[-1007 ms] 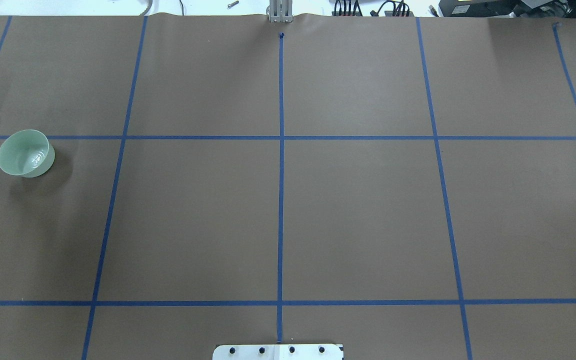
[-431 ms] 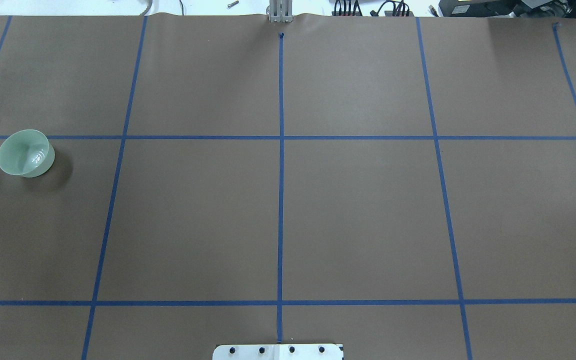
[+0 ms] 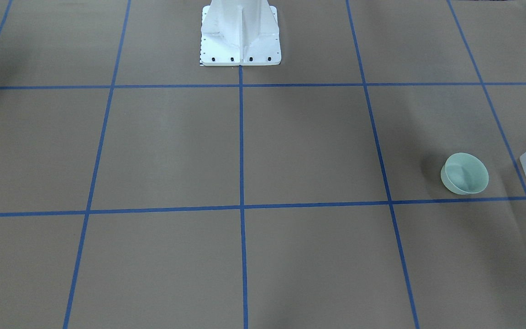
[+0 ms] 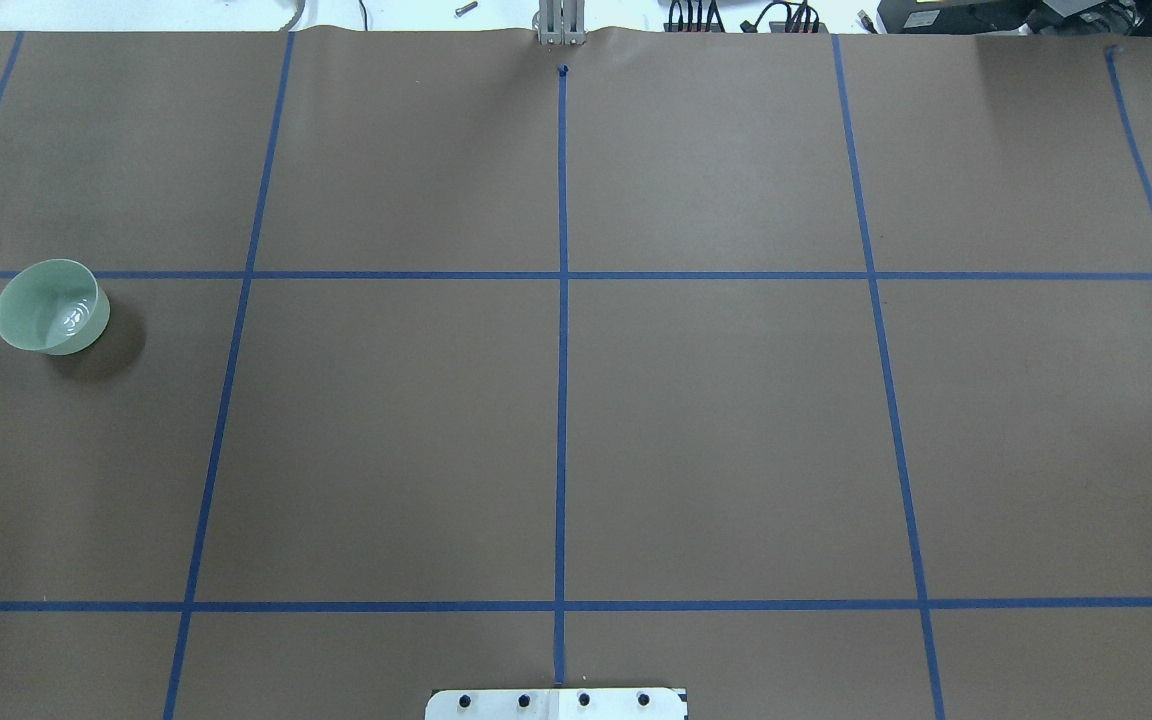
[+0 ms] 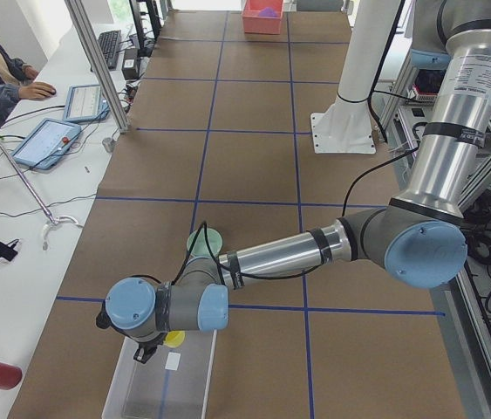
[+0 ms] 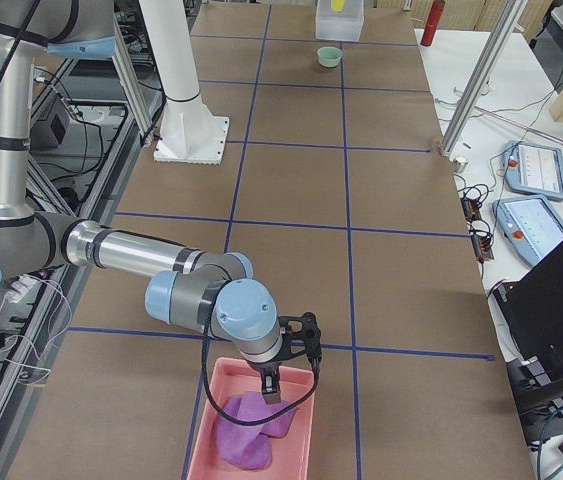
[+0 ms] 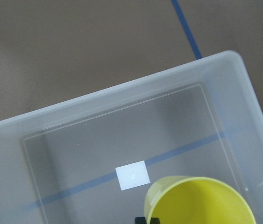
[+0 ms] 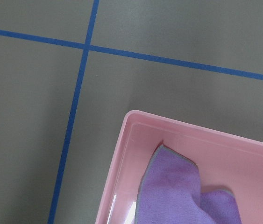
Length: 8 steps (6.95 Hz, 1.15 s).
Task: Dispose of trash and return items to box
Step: 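Drop the yellow cup into the clear plastic bin with the left gripper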
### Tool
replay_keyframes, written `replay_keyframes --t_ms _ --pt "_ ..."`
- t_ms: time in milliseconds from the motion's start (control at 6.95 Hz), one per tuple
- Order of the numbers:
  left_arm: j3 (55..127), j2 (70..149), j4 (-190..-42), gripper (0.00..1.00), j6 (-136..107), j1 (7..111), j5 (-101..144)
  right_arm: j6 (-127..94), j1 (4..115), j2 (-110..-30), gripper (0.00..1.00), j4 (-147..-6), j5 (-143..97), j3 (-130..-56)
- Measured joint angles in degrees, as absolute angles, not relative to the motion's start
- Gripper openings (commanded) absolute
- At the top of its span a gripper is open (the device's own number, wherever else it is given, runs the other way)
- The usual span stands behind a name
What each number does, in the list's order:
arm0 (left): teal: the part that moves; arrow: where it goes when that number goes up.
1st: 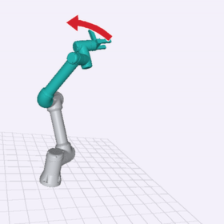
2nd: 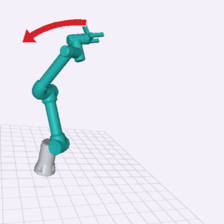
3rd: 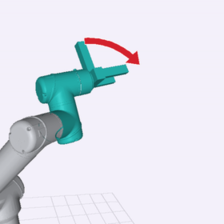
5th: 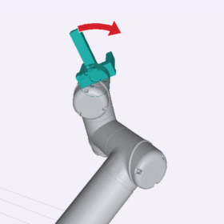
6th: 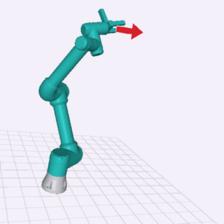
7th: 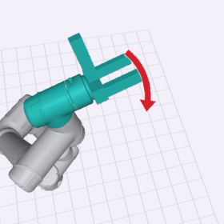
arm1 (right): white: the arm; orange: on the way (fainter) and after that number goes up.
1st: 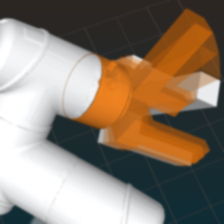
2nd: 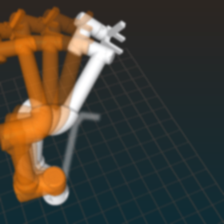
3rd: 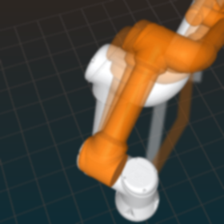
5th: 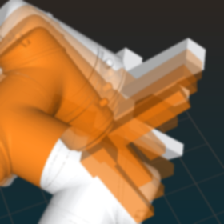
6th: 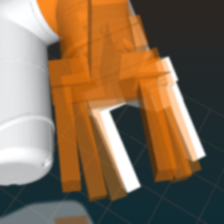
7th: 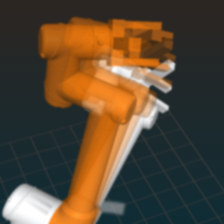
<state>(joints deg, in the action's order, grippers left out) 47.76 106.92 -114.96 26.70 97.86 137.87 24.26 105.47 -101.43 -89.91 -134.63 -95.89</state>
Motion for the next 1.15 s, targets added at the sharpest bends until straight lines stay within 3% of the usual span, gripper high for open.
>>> replay_keyframes --t_ms 288,575,719,863,1007,1150 --pt "38.59 107.79 -123.10 0.00 26.86 98.23 137.63 24.32 105.47 -101.43 1.00 -89.91 -134.65 -95.91" --pt "34.35 107.94 -127.17 0.00 26.82 98.32 137.58 24.34 105.47 -101.46 1.00 -89.91 -134.65 -96.06" --pt "33.82 107.89 -127.60 0.22 26.79 98.34 137.59 24.35 105.47 -101.56 1.00 -89.91 -134.65 -96.21" --pt "33.63 107.87 -127.73 0.71 26.77 98.35 137.57 24.34 105.47 -101.63 1.00 -89.91 -134.65 -96.29" --pt "33.52 107.86 -127.76 0.79 26.79 98.34 137.57 24.35 105.47 -101.67 1.00 -89.91 -134.65 -96.30" --pt "33.56 108.04 -127.65 0.80 26.70 98.36 137.69 24.35 105.47 -101.68 1.00 -89.91 -134.65 -96.32"
